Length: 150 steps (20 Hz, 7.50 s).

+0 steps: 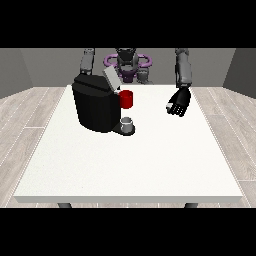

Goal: Insert the coffee pod into the coffee machine and close the lid

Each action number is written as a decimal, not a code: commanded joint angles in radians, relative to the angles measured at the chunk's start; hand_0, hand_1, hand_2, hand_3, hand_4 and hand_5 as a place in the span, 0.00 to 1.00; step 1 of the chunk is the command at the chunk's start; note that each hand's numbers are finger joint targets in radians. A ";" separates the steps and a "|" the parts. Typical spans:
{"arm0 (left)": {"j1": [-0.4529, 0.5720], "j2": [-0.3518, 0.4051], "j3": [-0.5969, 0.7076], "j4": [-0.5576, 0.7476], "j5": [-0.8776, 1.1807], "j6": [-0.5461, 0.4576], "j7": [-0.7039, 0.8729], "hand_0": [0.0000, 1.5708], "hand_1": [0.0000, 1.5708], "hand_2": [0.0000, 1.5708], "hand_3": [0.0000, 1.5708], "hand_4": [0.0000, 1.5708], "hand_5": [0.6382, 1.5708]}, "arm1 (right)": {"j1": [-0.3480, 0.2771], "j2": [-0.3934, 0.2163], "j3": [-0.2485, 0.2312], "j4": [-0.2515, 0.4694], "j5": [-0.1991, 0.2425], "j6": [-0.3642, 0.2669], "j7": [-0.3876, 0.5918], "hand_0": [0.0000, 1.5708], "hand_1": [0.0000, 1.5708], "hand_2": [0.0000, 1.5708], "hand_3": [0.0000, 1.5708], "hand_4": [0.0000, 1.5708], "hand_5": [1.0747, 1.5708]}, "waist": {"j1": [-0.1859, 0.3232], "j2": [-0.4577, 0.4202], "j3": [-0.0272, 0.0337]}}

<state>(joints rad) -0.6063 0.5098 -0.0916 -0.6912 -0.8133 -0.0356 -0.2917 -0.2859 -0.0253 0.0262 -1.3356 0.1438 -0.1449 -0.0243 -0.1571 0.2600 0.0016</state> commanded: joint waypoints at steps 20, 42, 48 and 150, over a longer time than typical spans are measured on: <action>-0.226 -0.111 0.042 -0.072 0.072 -0.363 0.043 0.89 0.89 0.89 0.85 0.38 1.00 | 0.023 -0.027 -0.054 0.216 0.041 -0.045 -0.031 0.00 0.00 0.00 0.00 0.00 1.00 | 0.058 -0.209 -0.0011; -0.574 -0.087 0.198 -0.019 0.100 -0.397 0.268 0.77 0.77 0.81 0.80 0.31 1.00 | -0.086 -0.011 -0.001 0.065 0.059 -0.031 0.015 0.00 0.00 0.00 0.00 0.00 1.00 | -0.135 -0.074 -0.0015; -0.590 -0.062 0.218 0.010 0.100 -0.374 0.225 0.81 0.81 0.83 0.80 0.30 1.00 | -0.153 -0.027 -0.042 0.012 0.026 -0.030 0.072 0.00 0.00 0.00 0.00 0.12 1.00 | -0.163 -0.018 -0.0017; -0.392 -0.289 0.354 0.033 0.194 -0.200 -0.024 0.00 0.00 0.00 0.00 0.13 1.00 | 0.034 -0.056 -0.156 0.189 -0.001 -0.069 -0.004 0.00 0.00 0.00 0.00 0.00 1.00 | 0.103 -0.253 -0.0049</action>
<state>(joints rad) -1.0807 0.3183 0.1528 -0.6514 -0.7685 -0.2364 -0.2689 -0.2906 -0.0787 -0.1122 -1.1562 0.1537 -0.2074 -0.0345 -0.1260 0.0919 -0.0003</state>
